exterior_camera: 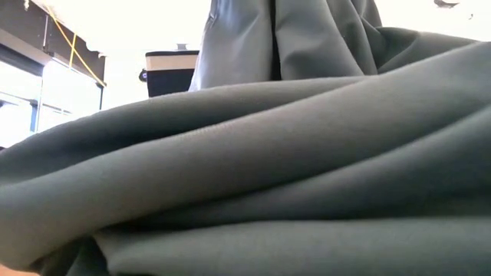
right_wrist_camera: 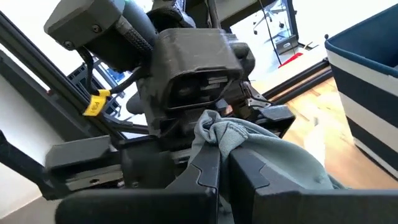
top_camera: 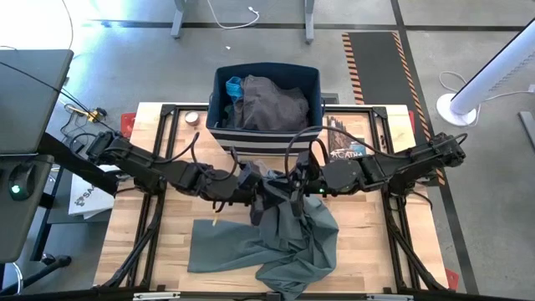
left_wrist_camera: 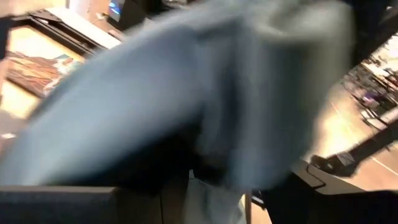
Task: Sort clothes
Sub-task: Fold the blue pants
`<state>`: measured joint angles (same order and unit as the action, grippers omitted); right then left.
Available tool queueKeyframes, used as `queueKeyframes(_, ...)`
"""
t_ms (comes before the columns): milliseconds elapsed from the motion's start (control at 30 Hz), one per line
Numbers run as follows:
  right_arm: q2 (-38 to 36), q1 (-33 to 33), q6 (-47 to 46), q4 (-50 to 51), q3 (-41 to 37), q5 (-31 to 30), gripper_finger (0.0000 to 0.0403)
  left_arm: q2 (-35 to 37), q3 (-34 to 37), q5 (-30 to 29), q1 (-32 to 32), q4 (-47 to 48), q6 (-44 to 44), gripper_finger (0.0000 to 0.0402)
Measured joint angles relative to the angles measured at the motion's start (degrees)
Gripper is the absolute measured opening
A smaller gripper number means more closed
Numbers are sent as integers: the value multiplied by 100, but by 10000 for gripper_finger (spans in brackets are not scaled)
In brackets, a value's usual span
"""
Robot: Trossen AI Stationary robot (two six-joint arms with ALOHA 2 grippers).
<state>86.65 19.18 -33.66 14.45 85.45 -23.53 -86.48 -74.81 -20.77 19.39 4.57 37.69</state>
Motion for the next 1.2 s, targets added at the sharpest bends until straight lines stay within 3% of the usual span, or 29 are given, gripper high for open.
queueKeyframes(233, 0, 0, 71, 90, 0, 14, 5, -1, 0, -41, 184, 3, -45, 156)
queueKeyframes(333, 0, 0, 10, 72, 0, 268, 5, 9, 0, -189, 208, 79, -44, 114)
queueKeyframes(467, -3, -4, -228, 11, 0, 1017, 5, 67, 4, -225, 243, 150, -172, 22)
queueKeyframes(567, -9, 38, -258, -37, 0, 1433, 5, 168, 4, -150, 313, 206, -356, 13)
queueKeyframes(700, -72, 47, -530, -13, 0, 1513, 10, 478, 4, 103, 406, 713, -480, 4)
queueKeyframes(933, -181, -79, -546, 106, 0, 1532, 96, 1189, 2, 509, 600, 1513, -328, 2)
queueKeyframes(1067, -176, -216, -642, 409, 2, 1507, 146, 1559, 2, 308, 754, 1832, -256, 1)
queueKeyframes(1200, -167, -240, -675, 1065, 2, 1342, 168, 1816, 0, 202, 972, 2584, -3, 1)
